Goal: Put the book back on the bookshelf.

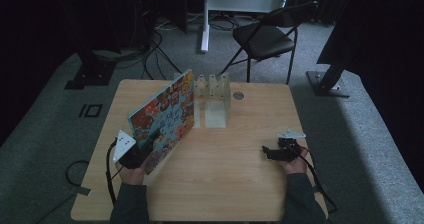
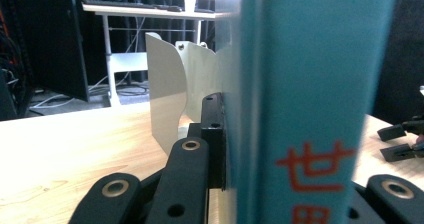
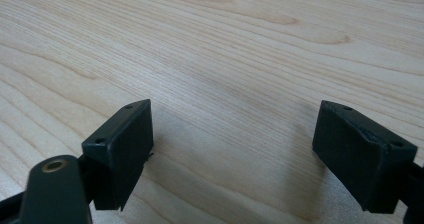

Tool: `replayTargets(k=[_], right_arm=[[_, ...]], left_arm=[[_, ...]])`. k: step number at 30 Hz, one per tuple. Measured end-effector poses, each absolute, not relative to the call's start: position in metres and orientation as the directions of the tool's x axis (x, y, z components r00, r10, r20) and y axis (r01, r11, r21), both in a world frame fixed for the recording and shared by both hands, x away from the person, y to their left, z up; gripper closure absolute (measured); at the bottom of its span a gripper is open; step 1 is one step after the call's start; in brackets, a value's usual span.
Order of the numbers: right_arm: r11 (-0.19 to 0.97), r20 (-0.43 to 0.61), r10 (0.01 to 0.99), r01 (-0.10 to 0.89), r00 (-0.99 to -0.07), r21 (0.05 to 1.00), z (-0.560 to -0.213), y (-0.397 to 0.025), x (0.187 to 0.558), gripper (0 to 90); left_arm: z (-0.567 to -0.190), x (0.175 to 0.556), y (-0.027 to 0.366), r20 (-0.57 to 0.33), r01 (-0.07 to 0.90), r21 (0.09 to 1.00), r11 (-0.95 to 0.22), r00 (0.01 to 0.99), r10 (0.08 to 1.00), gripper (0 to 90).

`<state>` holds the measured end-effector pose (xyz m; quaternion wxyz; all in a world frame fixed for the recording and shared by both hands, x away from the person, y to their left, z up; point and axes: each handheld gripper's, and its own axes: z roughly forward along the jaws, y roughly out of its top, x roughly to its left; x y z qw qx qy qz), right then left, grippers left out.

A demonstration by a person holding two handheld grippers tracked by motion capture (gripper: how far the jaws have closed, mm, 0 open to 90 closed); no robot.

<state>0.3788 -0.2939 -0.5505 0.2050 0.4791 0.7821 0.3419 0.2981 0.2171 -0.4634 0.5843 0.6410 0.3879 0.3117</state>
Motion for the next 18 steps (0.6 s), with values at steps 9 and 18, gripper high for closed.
replayTargets(k=[9,18], right_arm=[[0.308,0.007,0.889,0.609,-0.457,0.731,-0.5505,-0.2939,0.3788,16.3],[0.308,0.006,0.889,0.609,-0.458,0.731,-0.5505,-0.2939,0.3788,16.3]], left_arm=[[-0.4628,0.3007,0.2124,-0.034,0.125,0.992,-0.031,0.491,0.870,80.9],[-0.4621,0.3046,0.2092,-0.036,0.123,0.992,-0.025,0.469,0.882,80.9]])
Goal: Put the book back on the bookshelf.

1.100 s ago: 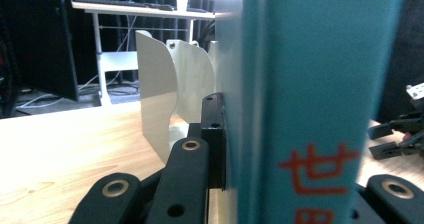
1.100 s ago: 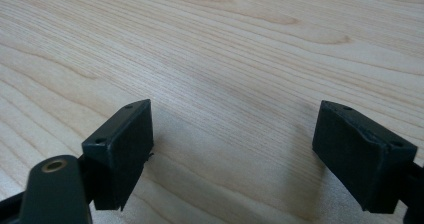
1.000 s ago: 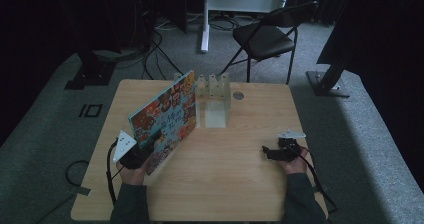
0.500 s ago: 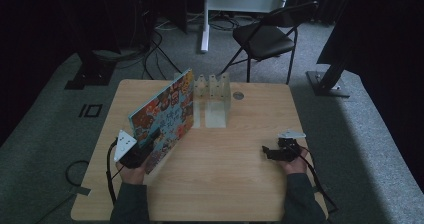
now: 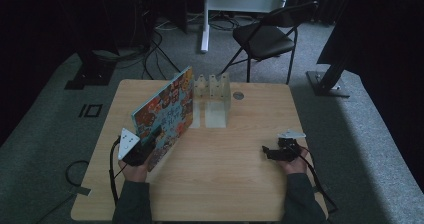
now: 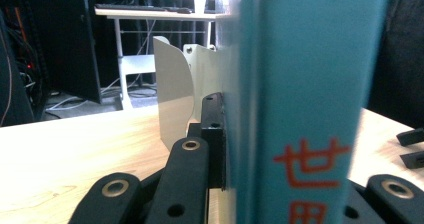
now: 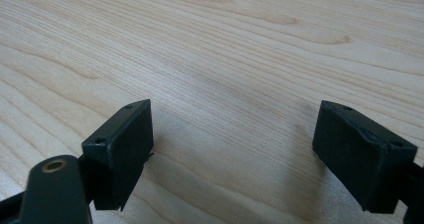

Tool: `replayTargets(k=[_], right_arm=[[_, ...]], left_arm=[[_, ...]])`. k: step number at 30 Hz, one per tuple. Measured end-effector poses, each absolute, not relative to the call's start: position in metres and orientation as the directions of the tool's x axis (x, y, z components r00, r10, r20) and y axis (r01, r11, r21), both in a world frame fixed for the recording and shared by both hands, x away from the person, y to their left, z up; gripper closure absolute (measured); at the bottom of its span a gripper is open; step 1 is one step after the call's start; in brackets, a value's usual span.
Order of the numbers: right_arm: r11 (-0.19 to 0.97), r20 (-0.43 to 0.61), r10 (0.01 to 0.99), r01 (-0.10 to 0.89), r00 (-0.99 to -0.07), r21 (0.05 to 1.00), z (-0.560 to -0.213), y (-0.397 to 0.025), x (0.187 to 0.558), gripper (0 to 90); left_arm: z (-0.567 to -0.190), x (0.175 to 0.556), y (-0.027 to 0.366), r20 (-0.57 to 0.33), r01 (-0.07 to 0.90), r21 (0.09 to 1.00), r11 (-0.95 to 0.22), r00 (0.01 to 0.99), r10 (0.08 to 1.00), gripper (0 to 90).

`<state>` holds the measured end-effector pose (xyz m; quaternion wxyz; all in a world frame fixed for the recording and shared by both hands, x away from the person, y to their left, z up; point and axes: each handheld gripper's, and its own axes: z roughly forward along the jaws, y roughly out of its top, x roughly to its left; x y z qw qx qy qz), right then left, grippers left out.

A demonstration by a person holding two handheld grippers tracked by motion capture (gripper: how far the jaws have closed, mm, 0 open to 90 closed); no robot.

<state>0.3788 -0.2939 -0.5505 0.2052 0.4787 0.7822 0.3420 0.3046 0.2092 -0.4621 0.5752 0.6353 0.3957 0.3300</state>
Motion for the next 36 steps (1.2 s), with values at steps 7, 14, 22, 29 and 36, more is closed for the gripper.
replayTargets(k=[7,14,22,29,36], right_arm=[[0.308,0.007,0.889,0.609,-0.457,0.731,-0.550,-0.294,0.379,16.3],[0.308,0.007,0.889,0.609,-0.458,0.731,-0.550,-0.294,0.379,16.3],[0.308,0.007,0.889,0.609,-0.457,0.731,-0.550,-0.294,0.379,16.3],[0.308,0.006,0.889,0.608,-0.458,0.731,-0.550,-0.294,0.379,16.3],[0.308,0.006,0.889,0.608,-0.458,0.732,-0.550,-0.294,0.379,16.3]], left_arm=[[-0.461,0.305,0.207,-0.025,0.119,0.992,-0.034,0.460,0.888,80.9],[-0.461,0.307,0.205,-0.016,0.115,0.993,-0.038,0.441,0.897,80.9],[-0.460,0.310,0.201,-0.025,0.111,0.993,-0.026,0.441,0.897,80.9],[-0.459,0.314,0.198,-0.025,0.111,0.994,-0.025,0.432,0.902,80.9],[-0.459,0.317,0.196,-0.031,0.108,0.994,-0.016,0.423,0.906,80.9]])
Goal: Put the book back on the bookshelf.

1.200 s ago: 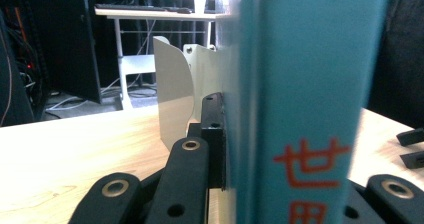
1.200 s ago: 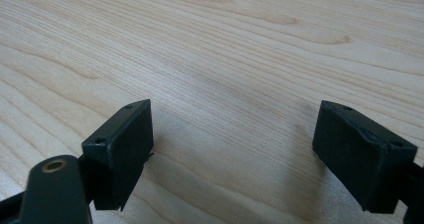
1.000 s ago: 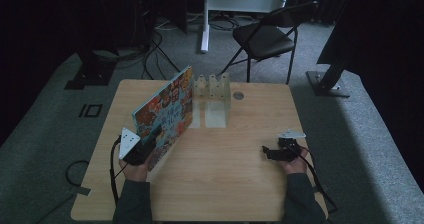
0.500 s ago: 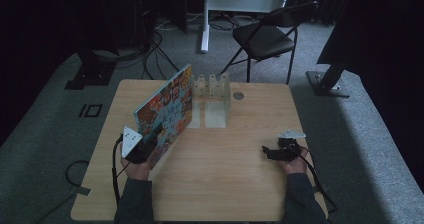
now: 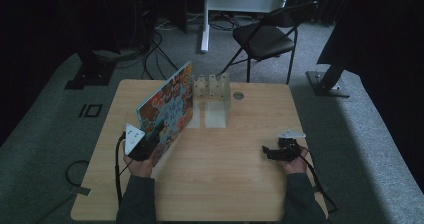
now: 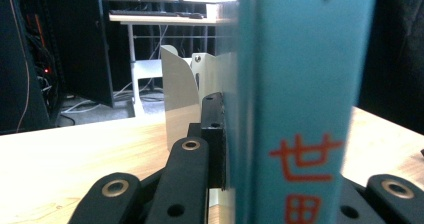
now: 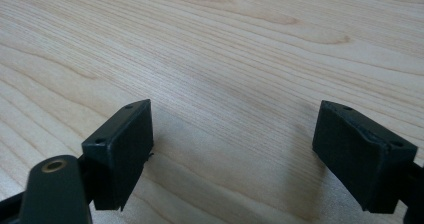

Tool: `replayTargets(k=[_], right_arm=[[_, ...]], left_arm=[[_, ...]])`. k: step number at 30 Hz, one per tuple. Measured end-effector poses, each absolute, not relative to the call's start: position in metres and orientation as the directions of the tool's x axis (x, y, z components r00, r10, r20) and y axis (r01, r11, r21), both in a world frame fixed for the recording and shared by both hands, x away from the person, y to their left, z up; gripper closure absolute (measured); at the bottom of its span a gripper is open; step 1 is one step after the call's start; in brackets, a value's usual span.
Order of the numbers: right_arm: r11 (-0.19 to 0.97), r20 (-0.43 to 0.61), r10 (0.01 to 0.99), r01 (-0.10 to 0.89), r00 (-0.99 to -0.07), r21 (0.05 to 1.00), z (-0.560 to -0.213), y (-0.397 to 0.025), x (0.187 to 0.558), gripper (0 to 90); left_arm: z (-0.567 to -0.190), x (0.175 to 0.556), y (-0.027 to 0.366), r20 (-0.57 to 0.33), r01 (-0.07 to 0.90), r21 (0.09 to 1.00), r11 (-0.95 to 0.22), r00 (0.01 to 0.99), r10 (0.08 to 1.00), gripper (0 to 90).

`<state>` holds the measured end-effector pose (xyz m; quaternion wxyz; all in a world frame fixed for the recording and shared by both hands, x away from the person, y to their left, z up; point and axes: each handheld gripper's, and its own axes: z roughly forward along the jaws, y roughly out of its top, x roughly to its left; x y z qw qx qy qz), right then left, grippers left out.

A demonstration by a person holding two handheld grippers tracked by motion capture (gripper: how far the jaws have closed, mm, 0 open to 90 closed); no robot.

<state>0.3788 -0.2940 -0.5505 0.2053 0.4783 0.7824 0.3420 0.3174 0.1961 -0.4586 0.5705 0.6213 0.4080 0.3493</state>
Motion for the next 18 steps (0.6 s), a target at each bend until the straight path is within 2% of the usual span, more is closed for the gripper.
replayTargets(k=[18], right_arm=[[0.308,0.006,0.889,0.608,-0.458,0.731,-0.5505,-0.2940,0.3788,16.3]], left_arm=[[-0.4570,0.3264,0.1893,-0.034,0.106,0.994,-0.007,0.381,0.924,80.8]])
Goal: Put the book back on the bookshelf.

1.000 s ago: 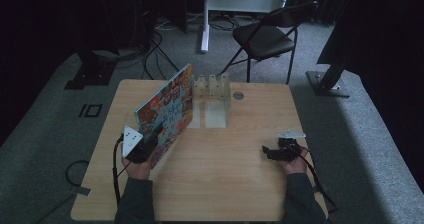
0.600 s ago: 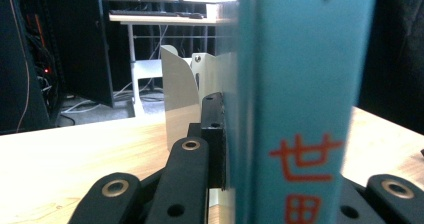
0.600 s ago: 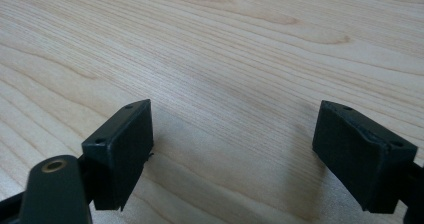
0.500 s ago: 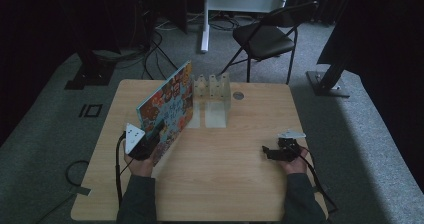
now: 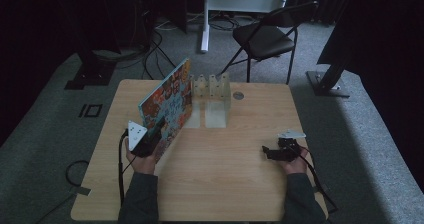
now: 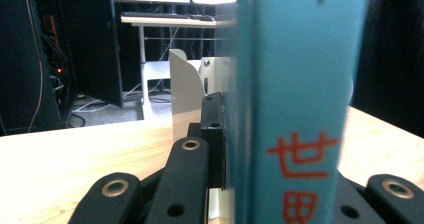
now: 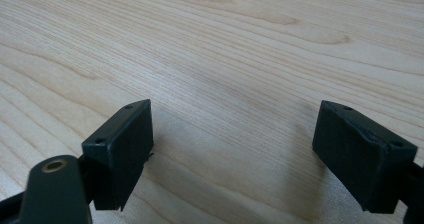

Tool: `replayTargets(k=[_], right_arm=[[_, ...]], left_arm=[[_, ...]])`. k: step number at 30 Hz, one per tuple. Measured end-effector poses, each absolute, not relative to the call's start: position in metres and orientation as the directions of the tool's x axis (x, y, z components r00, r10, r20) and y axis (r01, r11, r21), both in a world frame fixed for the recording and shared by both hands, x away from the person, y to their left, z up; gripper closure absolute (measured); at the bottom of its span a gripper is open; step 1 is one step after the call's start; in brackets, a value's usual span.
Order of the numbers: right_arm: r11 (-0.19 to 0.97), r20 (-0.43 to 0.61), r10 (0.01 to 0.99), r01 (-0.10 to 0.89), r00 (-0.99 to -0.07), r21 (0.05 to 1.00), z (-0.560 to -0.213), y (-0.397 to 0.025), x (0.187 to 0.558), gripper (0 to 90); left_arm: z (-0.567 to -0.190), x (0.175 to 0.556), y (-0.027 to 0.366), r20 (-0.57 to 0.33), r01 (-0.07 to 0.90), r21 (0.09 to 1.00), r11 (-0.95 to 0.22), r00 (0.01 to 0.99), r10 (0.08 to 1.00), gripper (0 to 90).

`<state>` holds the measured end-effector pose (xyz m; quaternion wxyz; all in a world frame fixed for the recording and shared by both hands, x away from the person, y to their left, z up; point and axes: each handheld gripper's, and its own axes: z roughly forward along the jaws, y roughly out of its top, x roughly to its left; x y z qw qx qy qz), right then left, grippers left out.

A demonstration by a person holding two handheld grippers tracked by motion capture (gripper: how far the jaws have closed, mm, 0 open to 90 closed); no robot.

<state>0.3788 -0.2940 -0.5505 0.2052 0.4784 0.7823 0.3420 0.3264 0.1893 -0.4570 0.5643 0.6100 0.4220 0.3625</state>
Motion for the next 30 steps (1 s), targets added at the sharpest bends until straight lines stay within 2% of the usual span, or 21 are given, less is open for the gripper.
replayTargets(k=[30], right_arm=[[0.308,0.007,0.889,0.608,-0.459,0.731,-0.550,-0.294,0.379,16.3]], left_arm=[[-0.457,0.338,0.173,-0.020,0.089,0.996,-0.007,0.296,0.955,80.8]])
